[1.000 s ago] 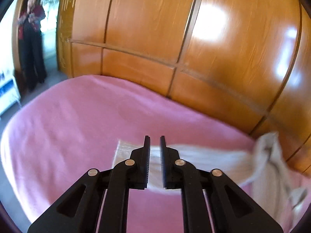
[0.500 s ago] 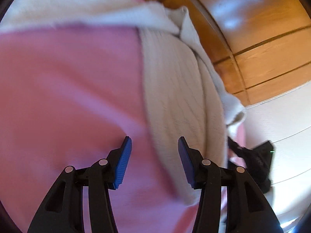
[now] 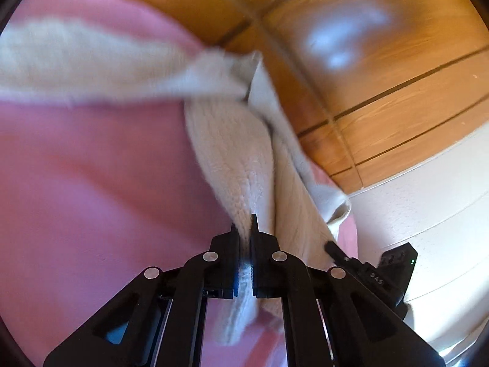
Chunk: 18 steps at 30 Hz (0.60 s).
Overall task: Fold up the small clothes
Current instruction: 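Lift and shake the sweater out with both grippers, spreading it over the bedspread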
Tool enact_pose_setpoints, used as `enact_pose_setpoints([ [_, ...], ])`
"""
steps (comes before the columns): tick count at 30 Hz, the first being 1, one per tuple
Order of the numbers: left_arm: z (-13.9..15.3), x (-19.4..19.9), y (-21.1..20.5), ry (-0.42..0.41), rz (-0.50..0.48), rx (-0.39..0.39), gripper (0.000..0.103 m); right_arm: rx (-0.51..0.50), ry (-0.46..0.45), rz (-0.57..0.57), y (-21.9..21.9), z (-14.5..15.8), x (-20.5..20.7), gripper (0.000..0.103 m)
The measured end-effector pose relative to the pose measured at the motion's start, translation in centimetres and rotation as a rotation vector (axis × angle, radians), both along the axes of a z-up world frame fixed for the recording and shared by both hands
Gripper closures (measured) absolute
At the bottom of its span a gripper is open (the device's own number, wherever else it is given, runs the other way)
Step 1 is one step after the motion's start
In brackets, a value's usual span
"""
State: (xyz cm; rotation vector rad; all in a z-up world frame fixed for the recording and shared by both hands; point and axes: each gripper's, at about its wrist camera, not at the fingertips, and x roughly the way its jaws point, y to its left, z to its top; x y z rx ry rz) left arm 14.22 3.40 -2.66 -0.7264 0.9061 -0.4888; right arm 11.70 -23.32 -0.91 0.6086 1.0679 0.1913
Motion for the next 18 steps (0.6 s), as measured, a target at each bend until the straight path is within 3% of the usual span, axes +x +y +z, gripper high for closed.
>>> enact_pose_setpoints([
  [7,5.2,-4.4,6.9,-0.077,0.041,0.040,0.100,-0.055,-0.082,-0.003,-2.4,6.9,-3.5,0.098],
  [10,6.5,-7.2,9.0,-0.081,0.050,0.085,0.100,-0.085,-0.087,-0.011,-3.1,8.5,-5.2,0.098],
  [14,4.8,-11.2,10.0,-0.014,0.038,0.137,0.100,-0.145,0.013,-0.025,-4.6,6.7,-8.6,0.098],
  [17,1.1,-13.4,9.9,0.084,0.033,0.162,0.100,-0.183,0.126,-0.061,-5.1,2.7,-10.4,0.098],
  [18,-0.6,-13.8,9.3,0.120,0.039,0.221,0.100,-0.192,0.159,-0.071,-5.2,1.6,-10.6,0.098],
])
